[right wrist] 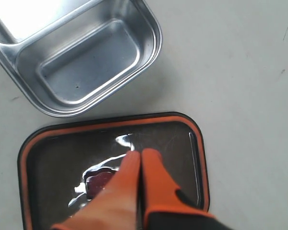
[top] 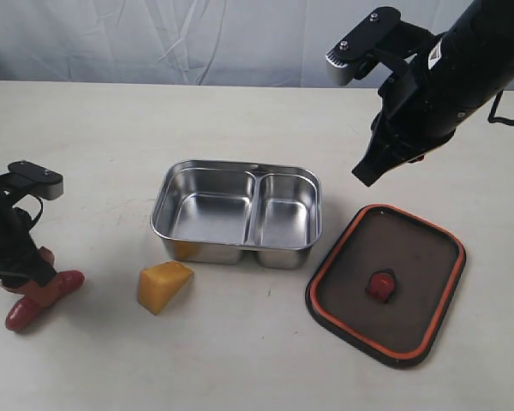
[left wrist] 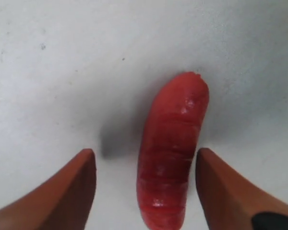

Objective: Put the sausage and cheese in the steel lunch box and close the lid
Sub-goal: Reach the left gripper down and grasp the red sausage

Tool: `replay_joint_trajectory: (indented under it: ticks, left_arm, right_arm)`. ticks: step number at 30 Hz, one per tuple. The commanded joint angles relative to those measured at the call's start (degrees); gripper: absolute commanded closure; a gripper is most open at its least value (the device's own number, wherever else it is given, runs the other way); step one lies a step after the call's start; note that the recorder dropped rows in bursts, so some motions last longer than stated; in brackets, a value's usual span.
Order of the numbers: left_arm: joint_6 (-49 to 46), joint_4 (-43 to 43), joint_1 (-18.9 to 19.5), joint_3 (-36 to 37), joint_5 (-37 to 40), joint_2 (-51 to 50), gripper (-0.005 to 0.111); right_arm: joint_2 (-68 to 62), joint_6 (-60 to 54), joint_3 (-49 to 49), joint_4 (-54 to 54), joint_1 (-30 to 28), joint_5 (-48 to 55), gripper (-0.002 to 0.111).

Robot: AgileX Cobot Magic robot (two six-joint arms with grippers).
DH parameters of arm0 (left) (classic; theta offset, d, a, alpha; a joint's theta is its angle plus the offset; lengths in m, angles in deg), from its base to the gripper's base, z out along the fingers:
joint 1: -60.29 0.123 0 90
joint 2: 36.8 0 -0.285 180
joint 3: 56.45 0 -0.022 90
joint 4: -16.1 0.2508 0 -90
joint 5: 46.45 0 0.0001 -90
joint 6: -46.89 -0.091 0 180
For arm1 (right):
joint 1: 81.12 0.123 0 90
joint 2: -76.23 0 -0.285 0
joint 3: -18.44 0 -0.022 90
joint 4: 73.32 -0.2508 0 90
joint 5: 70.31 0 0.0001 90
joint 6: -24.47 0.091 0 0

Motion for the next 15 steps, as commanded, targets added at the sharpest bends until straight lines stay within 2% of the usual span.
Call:
replay_joint_trajectory:
  ticks: [1,12,15]
  left_arm:
    - [-0.1,-2.9,-0.3,0.3,-0.1,-0.4,0.048]
    - [0.0,-3.6,-0.3,0.3,1.0,-4.2,0.049]
    - [0.2,-4.1,-0.3,0.3,1.1,-4.6,0.064]
  right_arm:
    - [0.0,0.0,-0.1,0.6,-0.3,-0.5,0.108]
    - [0.0,0.1,-0.1,0.6,-0.3,-0.3,0.108]
    - [0.0,0.1,-0.1,0.6,-0.3,-0.1,0.108]
